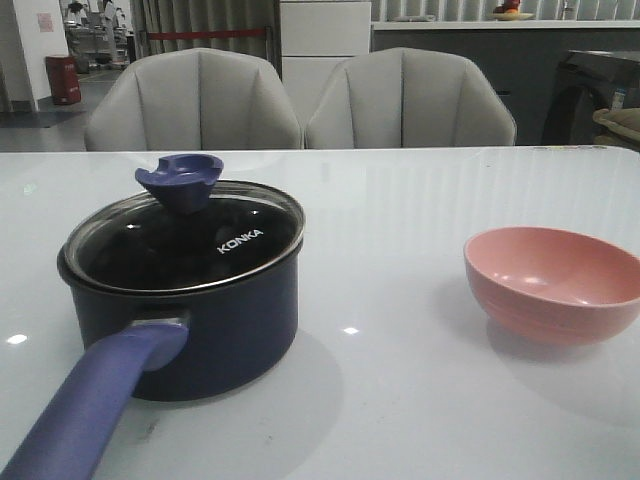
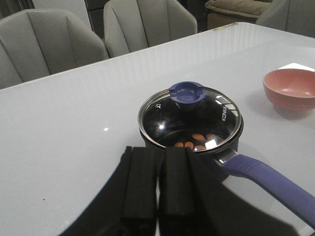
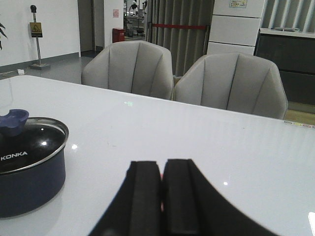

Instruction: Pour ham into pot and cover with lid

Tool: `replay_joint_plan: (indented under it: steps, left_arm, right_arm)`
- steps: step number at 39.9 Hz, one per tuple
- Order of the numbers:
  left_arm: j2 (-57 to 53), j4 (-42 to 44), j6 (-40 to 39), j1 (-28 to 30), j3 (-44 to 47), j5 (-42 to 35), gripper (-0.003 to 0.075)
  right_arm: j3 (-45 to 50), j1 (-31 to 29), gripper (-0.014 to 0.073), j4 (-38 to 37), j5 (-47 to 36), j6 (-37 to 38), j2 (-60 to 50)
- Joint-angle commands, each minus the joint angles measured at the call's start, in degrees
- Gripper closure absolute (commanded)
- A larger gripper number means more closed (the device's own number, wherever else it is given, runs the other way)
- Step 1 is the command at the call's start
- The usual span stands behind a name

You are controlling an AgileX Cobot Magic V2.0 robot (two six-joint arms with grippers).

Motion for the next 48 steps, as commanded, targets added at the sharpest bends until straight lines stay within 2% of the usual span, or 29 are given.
replay_joint_plan:
  steps: [1,5,10,15,21,28,32,48]
  left_arm:
    - [0.73,-0.27,0.11,0.21,0.01,-9.77,0.0607]
    - [0.73,-0.54,0.11,4.08,4.01,-17.55,0.0607]
    - [0.73,-2.58,-0.81,12.48,9.95,-25.61,0.0607]
    - [-0.86,-7.38,-1.45,20.47,15.85,-30.38,0.0607]
    - [-1.3,-7.47,-7.97,26.54,20.6,-34.53,0.0607]
    - [-1.3,-3.58,-8.24,27.26,23.57,-35.42,0.0607]
    - [-1.3,-2.87,-8.13,27.26,25.48,-40.68,0.0607]
    - [-1.3,-3.18,-8.13,27.26,25.31,-41.79,0.0607]
  right_arm:
    - [-1.46,-0.06,0.0445,0.13,-4.37,-0.37,0.67]
    - [-1.46,-0.06,0.0445,0.13,-4.37,-0.37,0.67]
    - [-1.46,-0.06,0.0445,0.13,-4.37,-0.37,0.67]
    - [-1.46,-0.06,0.0445,0.13,-4.37,-0.37,0.67]
    - [-1.46,-0.06,0.0445,0.13,-4.42,-0.37,0.69]
    - [-1.46,-0.06,0.0445,0.13,-4.37,-0.37,0.69]
    - [-1.46,-0.06,0.0445,0.13,-4.37,-0.37,0.69]
    - [-1.46,-0.06,0.0445,0.13,-4.37,-0.37,0.69]
